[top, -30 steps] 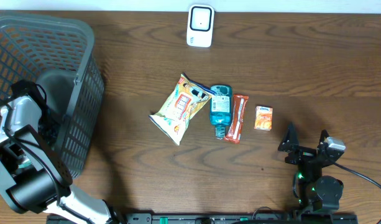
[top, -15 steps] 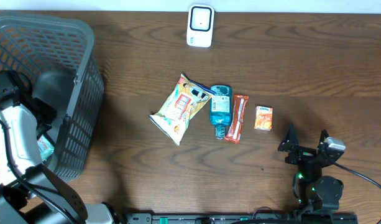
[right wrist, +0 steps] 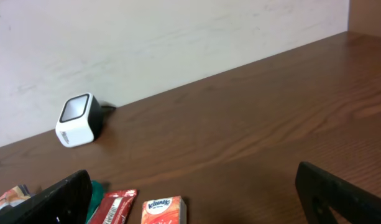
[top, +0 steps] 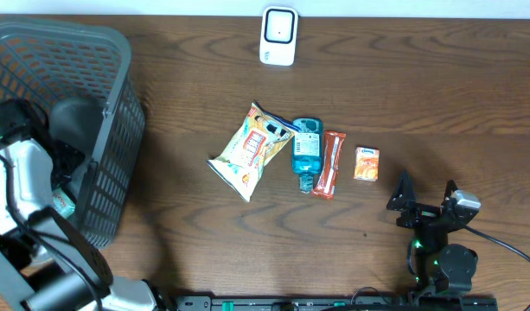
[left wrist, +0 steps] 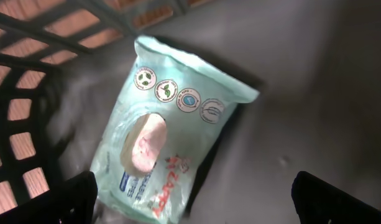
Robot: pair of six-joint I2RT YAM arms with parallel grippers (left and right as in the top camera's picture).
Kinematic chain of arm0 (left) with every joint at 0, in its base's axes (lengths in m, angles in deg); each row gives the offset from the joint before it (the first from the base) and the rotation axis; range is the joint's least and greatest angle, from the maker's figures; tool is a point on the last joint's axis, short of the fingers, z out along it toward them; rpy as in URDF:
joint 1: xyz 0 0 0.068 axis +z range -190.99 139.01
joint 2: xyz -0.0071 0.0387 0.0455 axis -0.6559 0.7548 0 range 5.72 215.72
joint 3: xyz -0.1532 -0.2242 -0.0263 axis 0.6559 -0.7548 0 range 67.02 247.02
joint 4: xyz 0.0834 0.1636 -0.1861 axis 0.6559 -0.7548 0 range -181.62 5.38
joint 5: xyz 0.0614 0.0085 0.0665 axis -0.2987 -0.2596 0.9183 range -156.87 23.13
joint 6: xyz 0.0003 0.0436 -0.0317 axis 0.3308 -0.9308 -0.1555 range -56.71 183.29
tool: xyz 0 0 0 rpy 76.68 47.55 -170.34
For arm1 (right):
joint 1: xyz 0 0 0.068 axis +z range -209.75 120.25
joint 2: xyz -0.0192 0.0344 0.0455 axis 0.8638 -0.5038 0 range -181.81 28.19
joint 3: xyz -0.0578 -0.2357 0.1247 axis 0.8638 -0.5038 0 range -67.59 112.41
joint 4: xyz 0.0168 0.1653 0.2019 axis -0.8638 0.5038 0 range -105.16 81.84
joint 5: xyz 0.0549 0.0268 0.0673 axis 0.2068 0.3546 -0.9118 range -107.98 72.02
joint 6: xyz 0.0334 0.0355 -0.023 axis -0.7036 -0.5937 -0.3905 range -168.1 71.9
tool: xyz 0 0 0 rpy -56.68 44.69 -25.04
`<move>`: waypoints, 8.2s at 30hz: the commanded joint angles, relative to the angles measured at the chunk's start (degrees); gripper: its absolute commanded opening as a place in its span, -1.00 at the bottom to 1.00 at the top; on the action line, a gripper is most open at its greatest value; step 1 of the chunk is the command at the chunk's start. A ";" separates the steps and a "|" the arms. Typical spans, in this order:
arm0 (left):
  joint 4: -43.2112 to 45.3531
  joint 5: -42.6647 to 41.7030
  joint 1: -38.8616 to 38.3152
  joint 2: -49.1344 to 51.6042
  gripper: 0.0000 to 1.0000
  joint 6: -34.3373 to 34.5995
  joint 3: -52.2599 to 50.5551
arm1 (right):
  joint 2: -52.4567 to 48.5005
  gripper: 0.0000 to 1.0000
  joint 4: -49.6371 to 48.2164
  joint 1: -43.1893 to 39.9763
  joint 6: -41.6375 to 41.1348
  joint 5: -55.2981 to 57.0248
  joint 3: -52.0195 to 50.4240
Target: Scan the item barcode
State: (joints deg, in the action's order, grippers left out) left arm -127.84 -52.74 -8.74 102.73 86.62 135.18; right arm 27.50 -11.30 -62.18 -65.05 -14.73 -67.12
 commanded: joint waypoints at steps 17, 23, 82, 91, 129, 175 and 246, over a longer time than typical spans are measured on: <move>0.24 3.26 0.92 13.31 0.16 -0.07 -3.19 | 0.31 0.98 0.13 0.20 -0.15 0.04 -0.15; 0.26 2.62 0.90 14.05 -0.85 -0.09 -4.57 | 0.31 0.98 0.15 0.20 -0.15 0.02 -0.15; 17.55 -36.11 -60.67 1.62 -0.85 9.05 4.81 | 0.31 0.98 0.15 0.20 -0.15 0.04 -0.15; 9.90 -28.50 -63.95 9.22 -0.85 9.09 4.66 | 0.31 0.99 0.15 0.20 -0.15 0.04 -0.15; 23.02 -7.50 -64.17 -21.18 0.96 -11.67 4.20 | 0.31 0.98 0.15 0.20 -0.15 0.04 -0.15; 25.00 -6.14 -55.98 -41.09 0.96 -51.60 4.17 | 0.31 0.99 0.15 0.20 -0.15 0.04 -0.15; 36.15 -8.94 -29.99 -96.87 0.96 -51.65 -13.07 | 0.31 0.99 -1.07 0.20 -19.43 -18.75 -0.15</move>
State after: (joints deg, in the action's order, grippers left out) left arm -93.09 -62.27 -38.95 7.19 35.79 122.72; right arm 27.50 -12.40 -62.18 -83.76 -32.81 -67.12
